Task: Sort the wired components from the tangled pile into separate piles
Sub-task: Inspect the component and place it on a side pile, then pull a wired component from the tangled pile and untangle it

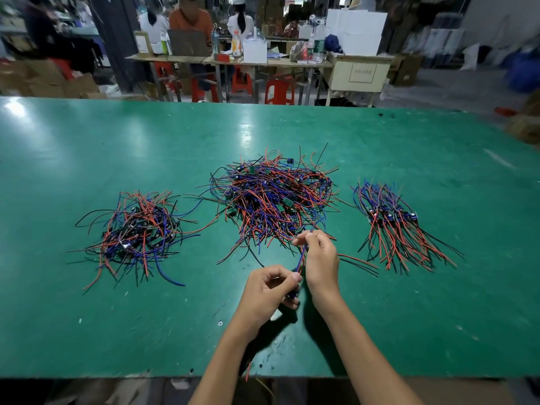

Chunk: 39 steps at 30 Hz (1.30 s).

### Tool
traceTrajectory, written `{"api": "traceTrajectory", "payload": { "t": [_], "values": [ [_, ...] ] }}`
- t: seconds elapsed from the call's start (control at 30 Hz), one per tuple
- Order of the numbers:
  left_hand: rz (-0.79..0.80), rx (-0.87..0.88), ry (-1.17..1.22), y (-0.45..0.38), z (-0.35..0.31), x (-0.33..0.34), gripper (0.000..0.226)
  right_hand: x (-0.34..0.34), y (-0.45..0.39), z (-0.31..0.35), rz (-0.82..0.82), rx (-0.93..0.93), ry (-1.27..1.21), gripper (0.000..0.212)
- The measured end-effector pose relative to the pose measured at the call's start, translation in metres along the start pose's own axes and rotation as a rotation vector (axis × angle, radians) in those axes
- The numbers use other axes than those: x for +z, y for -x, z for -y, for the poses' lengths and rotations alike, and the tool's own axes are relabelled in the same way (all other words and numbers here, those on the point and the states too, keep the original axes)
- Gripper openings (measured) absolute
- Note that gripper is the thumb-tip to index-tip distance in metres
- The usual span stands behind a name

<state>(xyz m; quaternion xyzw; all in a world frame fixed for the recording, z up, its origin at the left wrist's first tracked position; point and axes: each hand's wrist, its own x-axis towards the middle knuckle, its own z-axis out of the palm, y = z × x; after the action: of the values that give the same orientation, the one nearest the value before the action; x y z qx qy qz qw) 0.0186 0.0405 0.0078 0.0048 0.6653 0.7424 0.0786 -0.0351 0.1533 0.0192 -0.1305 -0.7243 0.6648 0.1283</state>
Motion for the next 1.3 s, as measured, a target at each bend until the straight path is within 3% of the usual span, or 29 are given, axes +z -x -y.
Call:
{"api": "traceTrajectory", "payload": {
  "t": [0.17,0.4,0.5,0.57,0.63,0.73,0.93,1.03,1.3],
  "values": [
    [-0.001,0.020,-0.051,0.000,-0.001,0.002,0.020,0.015,0.003,0.002,-0.086,0.119,-0.162,0.032],
    [0.055,0.019,-0.068,0.005,0.001,-0.001,0.020,0.005,-0.003,0.013,-0.044,0.246,-0.337,0.020],
    [0.074,0.004,-0.030,0.005,0.001,-0.002,0.016,-0.007,-0.005,0.015,0.051,0.286,-0.400,0.018],
    [0.065,-0.001,0.001,0.005,0.000,-0.001,0.014,-0.015,-0.003,0.013,0.161,0.271,-0.344,0.027],
    [0.035,0.015,0.028,0.005,0.001,0.000,0.016,-0.022,0.003,0.008,0.298,0.202,-0.236,0.036],
    [0.004,0.029,0.058,0.003,0.001,0.001,0.021,-0.030,0.016,-0.004,0.403,0.041,-0.103,0.023],
    [-0.065,-0.021,0.168,0.000,0.005,0.002,0.023,-0.037,0.013,-0.020,0.244,-0.050,-0.065,0.023],
    [-0.019,0.002,0.113,0.002,0.005,-0.001,0.013,-0.036,0.012,-0.024,0.198,-0.040,-0.142,0.023],
    [0.009,0.025,0.093,0.003,0.005,-0.002,0.022,-0.044,0.013,-0.025,0.136,-0.015,-0.280,0.021]
  ]
}}
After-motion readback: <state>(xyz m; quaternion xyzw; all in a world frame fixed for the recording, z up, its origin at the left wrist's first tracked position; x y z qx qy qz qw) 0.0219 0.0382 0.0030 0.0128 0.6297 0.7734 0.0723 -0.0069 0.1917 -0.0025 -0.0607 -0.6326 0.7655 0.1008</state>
